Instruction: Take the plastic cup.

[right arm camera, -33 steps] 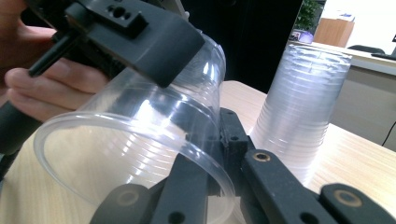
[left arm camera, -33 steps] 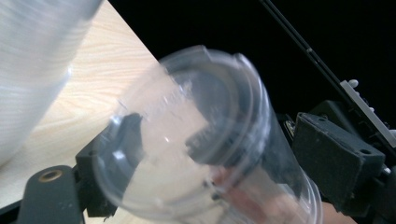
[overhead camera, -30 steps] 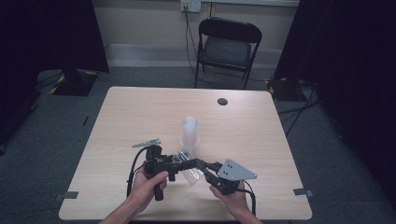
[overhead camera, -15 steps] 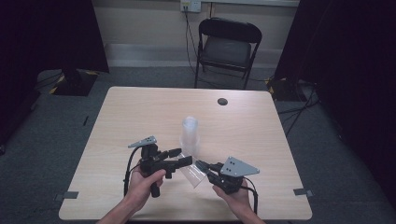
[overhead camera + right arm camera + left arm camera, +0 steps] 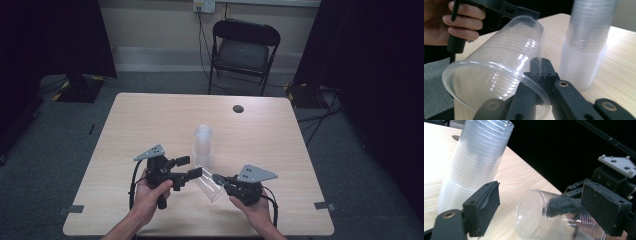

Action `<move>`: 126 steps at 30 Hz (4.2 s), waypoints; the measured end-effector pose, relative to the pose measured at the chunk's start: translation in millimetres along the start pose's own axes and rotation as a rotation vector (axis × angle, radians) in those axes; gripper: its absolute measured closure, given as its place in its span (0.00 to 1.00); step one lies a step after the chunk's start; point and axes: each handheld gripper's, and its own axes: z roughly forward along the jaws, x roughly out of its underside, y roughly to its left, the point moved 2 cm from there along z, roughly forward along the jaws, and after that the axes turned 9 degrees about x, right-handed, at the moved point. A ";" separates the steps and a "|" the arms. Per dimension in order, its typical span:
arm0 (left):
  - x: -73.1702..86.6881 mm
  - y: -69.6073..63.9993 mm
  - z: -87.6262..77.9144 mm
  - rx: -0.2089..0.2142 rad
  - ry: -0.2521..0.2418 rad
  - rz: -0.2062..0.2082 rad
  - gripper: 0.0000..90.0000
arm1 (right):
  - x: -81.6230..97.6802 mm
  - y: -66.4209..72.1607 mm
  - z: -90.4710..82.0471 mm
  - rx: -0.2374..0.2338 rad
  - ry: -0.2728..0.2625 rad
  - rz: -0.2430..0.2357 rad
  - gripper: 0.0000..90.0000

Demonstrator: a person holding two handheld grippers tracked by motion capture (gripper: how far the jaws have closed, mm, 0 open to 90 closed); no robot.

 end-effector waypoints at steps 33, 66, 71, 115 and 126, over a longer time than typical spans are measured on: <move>25.7 -4.8 9.4 -0.122 0.303 0.421 0.20 | -3.6 -33.4 -3.2 -0.057 0.242 0.150 1.00; 58.4 -23.6 45.8 -0.069 0.551 0.787 0.18 | 2.3 -21.3 22.4 -0.186 0.558 0.206 1.00; 59.6 -24.0 48.6 -0.067 0.556 0.798 0.20 | 2.1 -20.0 24.6 -0.187 0.557 0.205 1.00; 60.6 -42.3 60.0 -0.039 0.478 0.872 0.31 | 6.9 -10.0 37.0 -0.151 0.534 0.263 0.98; 58.7 -37.8 57.2 -0.067 0.428 0.845 0.33 | 2.8 -14.5 31.9 -0.127 0.450 0.290 0.83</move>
